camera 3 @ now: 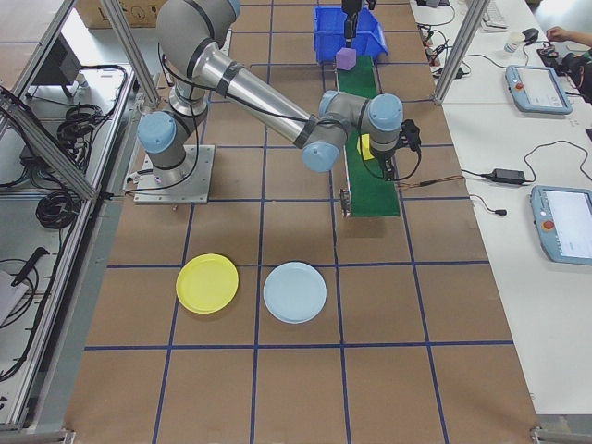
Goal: Move block left to right into plate
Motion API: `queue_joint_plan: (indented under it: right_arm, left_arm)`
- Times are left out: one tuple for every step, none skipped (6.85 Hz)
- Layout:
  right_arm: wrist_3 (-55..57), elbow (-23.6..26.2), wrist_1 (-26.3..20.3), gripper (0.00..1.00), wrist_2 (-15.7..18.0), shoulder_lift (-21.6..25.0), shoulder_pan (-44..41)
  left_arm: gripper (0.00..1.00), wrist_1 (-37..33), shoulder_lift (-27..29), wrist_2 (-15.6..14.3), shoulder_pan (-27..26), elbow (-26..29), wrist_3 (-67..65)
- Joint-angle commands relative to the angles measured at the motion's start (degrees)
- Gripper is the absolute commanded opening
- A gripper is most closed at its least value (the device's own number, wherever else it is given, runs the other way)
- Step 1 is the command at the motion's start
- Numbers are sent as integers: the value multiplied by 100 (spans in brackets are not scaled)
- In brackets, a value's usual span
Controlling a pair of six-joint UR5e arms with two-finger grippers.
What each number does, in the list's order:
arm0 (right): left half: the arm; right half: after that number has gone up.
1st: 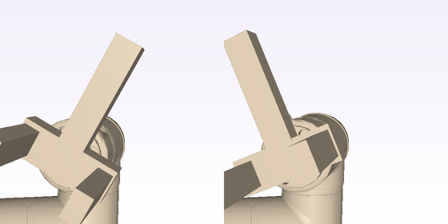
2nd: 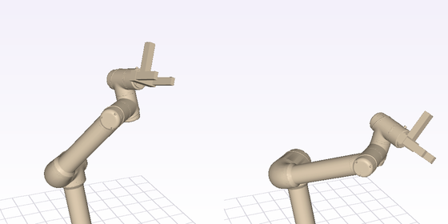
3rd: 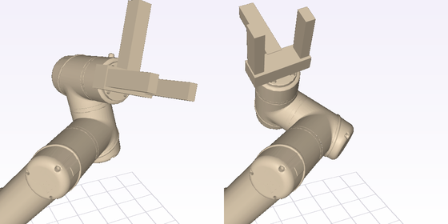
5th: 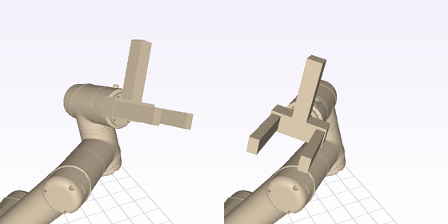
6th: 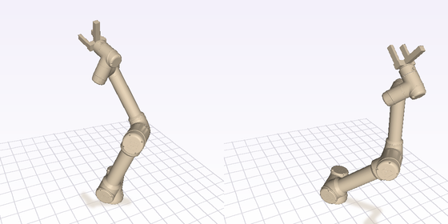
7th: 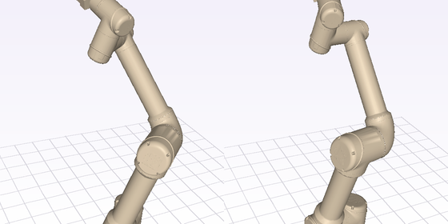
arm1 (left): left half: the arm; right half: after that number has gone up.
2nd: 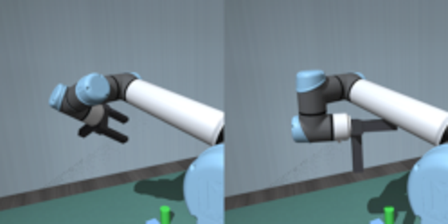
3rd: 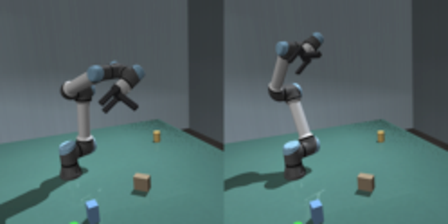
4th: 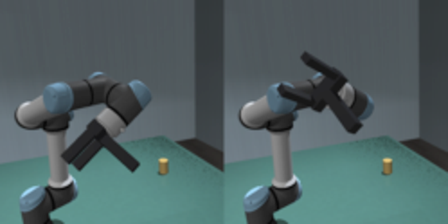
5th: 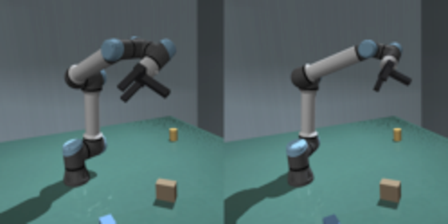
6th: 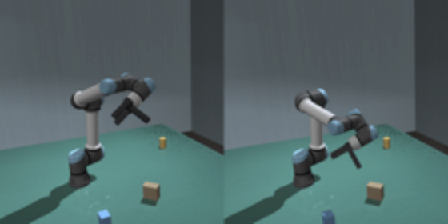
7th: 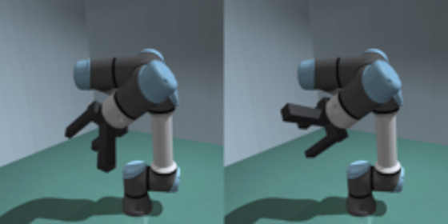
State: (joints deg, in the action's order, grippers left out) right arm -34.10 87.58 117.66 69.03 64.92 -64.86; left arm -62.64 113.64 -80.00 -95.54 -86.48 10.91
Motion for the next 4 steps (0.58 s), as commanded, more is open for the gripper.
queue_joint_plan:
  right_arm:
    - [131, 22, -77, 100, -424, -102, 0]
    - [131, 31, -77, 100, -417, -120, 0]
    - [131, 40, -77, 100, -417, -120, 0]
    - [131, 49, -86, 100, -417, -120, 0]
  left_arm:
    - [100, -81, -244, -94, 9, 253, -36]
    - [100, -595, -603, -303, 61, 394, -36]
    - [100, -1253, -998, -575, 88, 578, -45]
    - [100, -1868, -1324, -682, 236, 641, -45]
